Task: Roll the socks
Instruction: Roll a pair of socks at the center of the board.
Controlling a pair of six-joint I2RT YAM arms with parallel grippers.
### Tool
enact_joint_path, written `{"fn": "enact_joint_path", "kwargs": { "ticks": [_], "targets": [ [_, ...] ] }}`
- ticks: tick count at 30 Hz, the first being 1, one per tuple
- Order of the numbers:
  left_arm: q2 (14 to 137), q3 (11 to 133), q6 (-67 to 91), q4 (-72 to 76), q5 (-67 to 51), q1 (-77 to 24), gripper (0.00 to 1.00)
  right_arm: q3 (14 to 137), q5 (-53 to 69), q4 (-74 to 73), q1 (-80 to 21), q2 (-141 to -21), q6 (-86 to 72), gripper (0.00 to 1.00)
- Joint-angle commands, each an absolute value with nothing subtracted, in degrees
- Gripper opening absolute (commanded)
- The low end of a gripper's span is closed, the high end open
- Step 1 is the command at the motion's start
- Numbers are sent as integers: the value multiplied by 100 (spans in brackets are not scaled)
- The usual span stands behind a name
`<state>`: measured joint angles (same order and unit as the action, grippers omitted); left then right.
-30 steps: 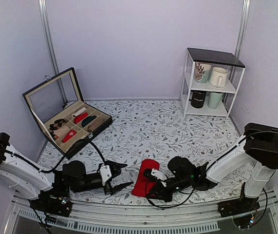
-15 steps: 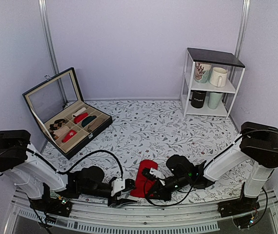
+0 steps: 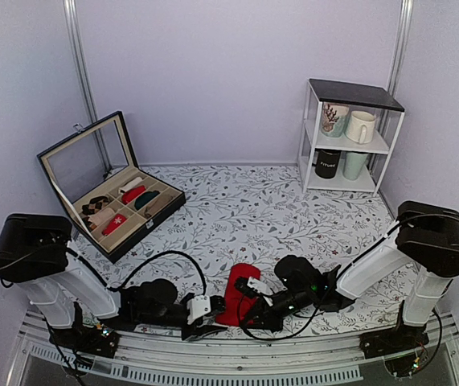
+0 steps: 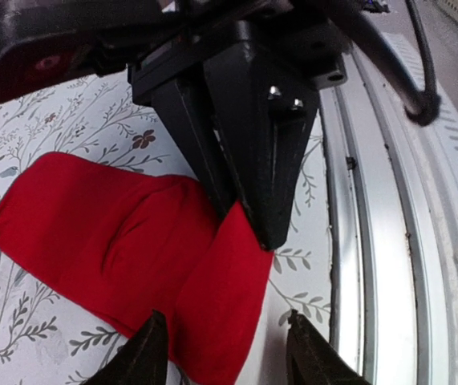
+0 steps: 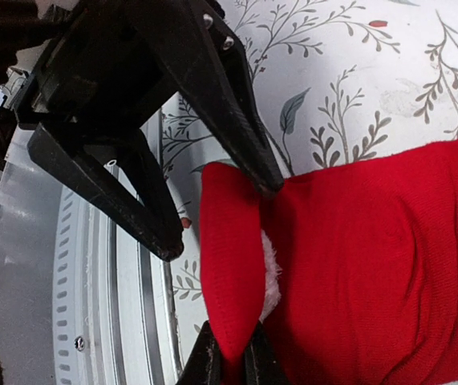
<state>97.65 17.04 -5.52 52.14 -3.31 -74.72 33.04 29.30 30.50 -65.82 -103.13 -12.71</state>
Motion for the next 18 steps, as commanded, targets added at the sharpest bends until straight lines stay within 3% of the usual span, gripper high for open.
{"fn": "enact_joint_path", "kwargs": {
  "ticks": [1, 8, 15, 16, 18],
  "targets": [
    [9835, 1762, -549, 5493, -330, -7514, 48, 3074, 2885, 2106, -6565, -10667, -1336, 7],
    [10001, 1812, -473, 5554, -547, -7514, 36, 3083, 2902, 2110, -6549, -10723, -1360, 7],
    [10242, 1895, -361, 5525, -585, -7506, 38, 3098, 2932, 2113, -6552, -10755, -1362, 7],
    [10240, 1897, -367, 5509, -590, -7506, 34, 3100, 2933, 2113, -6548, -10760, -1355, 7],
    [10210, 1942, -378, 5381, -701, -7491, 16, 3098, 2933, 2116, -6543, -10753, -1354, 7]
  ]
}}
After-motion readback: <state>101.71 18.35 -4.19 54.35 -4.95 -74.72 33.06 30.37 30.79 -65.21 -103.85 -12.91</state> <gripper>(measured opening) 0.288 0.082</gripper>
